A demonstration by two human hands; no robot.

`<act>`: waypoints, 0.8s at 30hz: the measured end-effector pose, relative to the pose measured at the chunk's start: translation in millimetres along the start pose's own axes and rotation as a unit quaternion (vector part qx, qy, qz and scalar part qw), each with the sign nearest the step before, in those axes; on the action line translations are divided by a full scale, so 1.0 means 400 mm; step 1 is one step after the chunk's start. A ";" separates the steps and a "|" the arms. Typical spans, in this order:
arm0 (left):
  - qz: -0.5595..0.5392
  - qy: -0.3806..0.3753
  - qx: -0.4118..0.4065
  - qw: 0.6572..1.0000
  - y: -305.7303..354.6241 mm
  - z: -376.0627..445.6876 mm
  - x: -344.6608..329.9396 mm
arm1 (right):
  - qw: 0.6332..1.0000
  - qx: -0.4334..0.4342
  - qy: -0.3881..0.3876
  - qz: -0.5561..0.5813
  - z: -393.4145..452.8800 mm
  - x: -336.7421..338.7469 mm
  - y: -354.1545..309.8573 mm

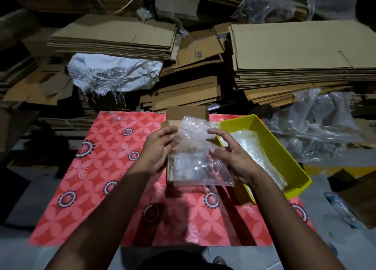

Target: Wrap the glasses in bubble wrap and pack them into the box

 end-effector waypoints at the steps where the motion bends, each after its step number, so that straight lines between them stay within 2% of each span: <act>1: 0.019 -0.005 0.001 1.000 0.009 -0.004 0.008 | 1.000 0.006 -0.012 0.016 0.006 -0.007 -0.018; 2: 0.054 -0.017 -0.008 0.998 0.020 -0.013 0.014 | 0.997 -0.002 -0.039 0.069 0.014 -0.008 -0.030; 4: 0.146 -0.047 -0.046 0.987 0.039 -0.028 0.025 | 0.967 -0.037 -0.117 0.222 0.024 -0.017 -0.058; 6: 0.242 -0.064 -0.075 0.965 0.049 -0.032 0.038 | 0.961 -0.015 -0.150 0.231 0.039 -0.020 -0.081; 7: 0.274 -0.071 -0.088 0.955 0.049 -0.030 0.042 | 0.974 0.004 -0.130 0.184 0.049 -0.027 -0.089; 9: 0.320 -0.075 -0.115 0.937 0.041 -0.021 0.048 | 0.997 0.019 -0.020 0.068 0.082 -0.035 -0.094; 12: 0.368 -0.080 -0.136 0.916 0.030 -0.006 0.044 | 0.989 0.044 0.136 -0.039 0.122 -0.041 -0.101; 14: 0.360 -0.111 -0.124 0.918 0.024 0.003 0.045 | 0.975 0.025 0.211 -0.060 0.151 -0.031 -0.111; 15: 0.329 -0.123 -0.100 0.931 0.024 0.001 0.043 | 0.973 -0.003 0.225 -0.052 0.167 -0.026 -0.117; 17: 0.222 -0.129 -0.048 0.965 0.036 -0.016 0.025 | 0.974 -0.072 0.215 -0.005 0.197 -0.024 -0.125; 19: 0.123 -0.119 -0.012 0.985 0.044 -0.025 0.010 | 0.972 -0.106 0.205 0.043 0.222 -0.028 -0.131; 21: 0.094 -0.120 -0.009 0.988 0.050 -0.027 0.001 | 0.974 -0.101 0.200 0.031 0.238 -0.028 -0.135; 24: 0.113 -0.159 0.002 0.981 0.045 -0.033 0.006 | 0.980 -0.054 0.187 0.043 0.238 -0.035 -0.168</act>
Point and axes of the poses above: each hand's wrist, its own z-axis towards the middle knuckle, its own x-axis out of the back of the hand, y = z × x, the point moved 1 cm from there along z, towards the middle knuckle, and after that the axes turned 10 degrees about -x, right-handed, at the moved point
